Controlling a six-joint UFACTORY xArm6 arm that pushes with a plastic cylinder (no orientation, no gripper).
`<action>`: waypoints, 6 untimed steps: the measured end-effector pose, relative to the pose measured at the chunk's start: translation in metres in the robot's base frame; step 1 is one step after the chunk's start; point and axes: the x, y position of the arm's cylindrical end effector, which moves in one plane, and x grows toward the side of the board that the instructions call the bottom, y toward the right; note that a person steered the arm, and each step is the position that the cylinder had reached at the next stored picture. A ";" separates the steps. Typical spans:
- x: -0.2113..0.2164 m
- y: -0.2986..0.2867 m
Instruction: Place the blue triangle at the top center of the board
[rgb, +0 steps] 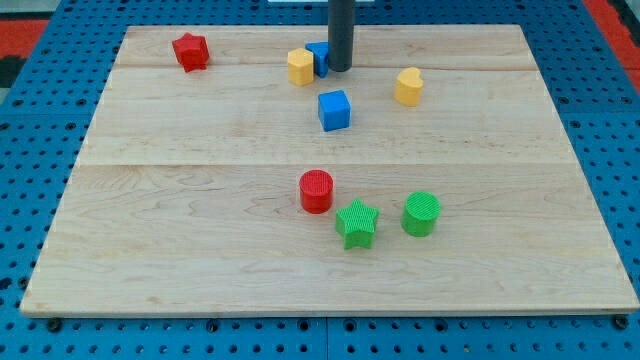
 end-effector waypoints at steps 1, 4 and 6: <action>-0.007 -0.025; -0.010 0.008; 0.013 0.004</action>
